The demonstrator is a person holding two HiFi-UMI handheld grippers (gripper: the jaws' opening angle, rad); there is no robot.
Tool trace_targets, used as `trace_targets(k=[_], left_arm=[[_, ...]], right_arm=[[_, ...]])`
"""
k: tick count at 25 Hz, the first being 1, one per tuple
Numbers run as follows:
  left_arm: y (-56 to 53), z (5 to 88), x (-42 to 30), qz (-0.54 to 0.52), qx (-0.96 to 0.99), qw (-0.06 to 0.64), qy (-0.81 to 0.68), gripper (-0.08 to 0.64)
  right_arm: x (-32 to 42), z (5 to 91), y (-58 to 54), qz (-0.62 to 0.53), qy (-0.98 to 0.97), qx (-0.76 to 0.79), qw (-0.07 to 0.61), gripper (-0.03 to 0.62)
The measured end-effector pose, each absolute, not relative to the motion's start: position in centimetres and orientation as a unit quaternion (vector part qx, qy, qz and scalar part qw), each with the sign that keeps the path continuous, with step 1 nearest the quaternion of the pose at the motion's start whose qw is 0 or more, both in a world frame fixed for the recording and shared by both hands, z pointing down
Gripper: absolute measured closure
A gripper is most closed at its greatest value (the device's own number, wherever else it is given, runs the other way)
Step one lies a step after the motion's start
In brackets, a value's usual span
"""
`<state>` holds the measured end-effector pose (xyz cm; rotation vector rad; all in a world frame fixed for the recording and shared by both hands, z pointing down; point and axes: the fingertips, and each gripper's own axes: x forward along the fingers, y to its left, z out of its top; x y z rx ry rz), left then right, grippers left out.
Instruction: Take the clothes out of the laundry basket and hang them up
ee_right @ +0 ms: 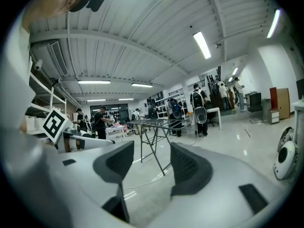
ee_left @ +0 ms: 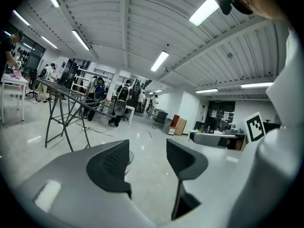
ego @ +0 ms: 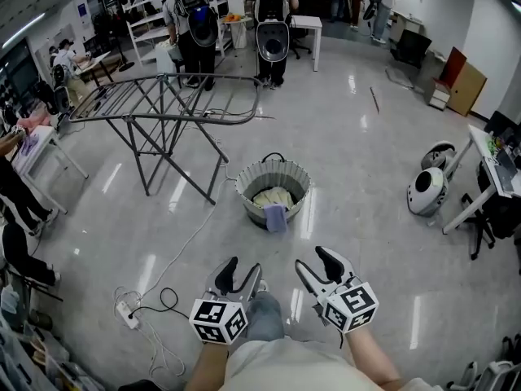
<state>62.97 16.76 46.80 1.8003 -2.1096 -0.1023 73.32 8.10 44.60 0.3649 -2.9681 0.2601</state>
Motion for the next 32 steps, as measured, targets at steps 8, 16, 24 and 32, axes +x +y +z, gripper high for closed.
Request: trace_targets(k=[8,16,24,32], left_arm=[[9.8,47.3,55.7,-0.025,0.639,0.195,-0.744,0.284],[3.4,46.7,47.3,-0.015,0.647,0.193,-0.737,0.278],[-1.4,48.3,40.1,-0.01,0.651,0.208,-0.73,0.278],[-4.3,52.1,37.7,0.005,0.667,0.242,-0.705,0.278]], right_arm=[[65.5,44.7,0.9,0.097,-0.986,0.108,0.075,0.267],[56.6,44.1,-5.0,0.104,-0.986,0.107,0.072,0.253],[49.4,45.8,-9.9,0.105,-0.984,0.114,0.089,0.249],[46.3,50.7,-12.7,0.103,-0.977,0.129,0.137,0.25]])
